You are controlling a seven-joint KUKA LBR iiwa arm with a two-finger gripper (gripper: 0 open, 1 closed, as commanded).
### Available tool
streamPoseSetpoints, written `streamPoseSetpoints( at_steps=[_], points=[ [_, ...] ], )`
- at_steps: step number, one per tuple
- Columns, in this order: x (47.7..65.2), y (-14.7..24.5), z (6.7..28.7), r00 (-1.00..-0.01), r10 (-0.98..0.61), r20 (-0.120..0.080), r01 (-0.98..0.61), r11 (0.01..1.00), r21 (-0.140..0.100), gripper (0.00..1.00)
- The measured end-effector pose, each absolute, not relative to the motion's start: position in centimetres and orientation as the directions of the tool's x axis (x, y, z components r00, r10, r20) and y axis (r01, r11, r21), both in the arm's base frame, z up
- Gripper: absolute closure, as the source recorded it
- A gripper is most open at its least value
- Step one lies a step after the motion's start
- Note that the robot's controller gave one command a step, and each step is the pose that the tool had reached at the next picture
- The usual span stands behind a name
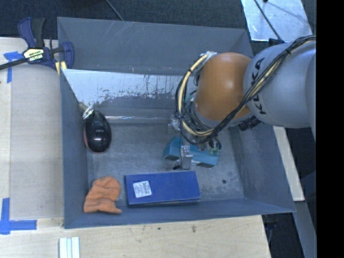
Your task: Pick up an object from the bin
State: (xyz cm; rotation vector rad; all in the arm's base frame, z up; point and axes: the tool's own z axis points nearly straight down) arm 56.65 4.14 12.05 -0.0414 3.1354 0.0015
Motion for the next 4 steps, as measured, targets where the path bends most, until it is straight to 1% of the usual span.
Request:
streamPoseSetpoints(
  at_steps=[1,2,3,4],
  points=[
    [54.4,2.6,11.4,-1.0,-0.006,0.002,-0.006,1.0,0.0,1.0],
    [55.1,3.5,11.8,-1.0,0.001,0.002,0.001,1.0,0.0,1.0],
    [53.6,2.7,15.4,-1.0,0.011,0.005,0.011,1.0,0.0,1.0],
    [55.1,4.6,15.6,-1.0,0.003,-0.004,0.003,1.0,-0.001,1.0]
  ],
)
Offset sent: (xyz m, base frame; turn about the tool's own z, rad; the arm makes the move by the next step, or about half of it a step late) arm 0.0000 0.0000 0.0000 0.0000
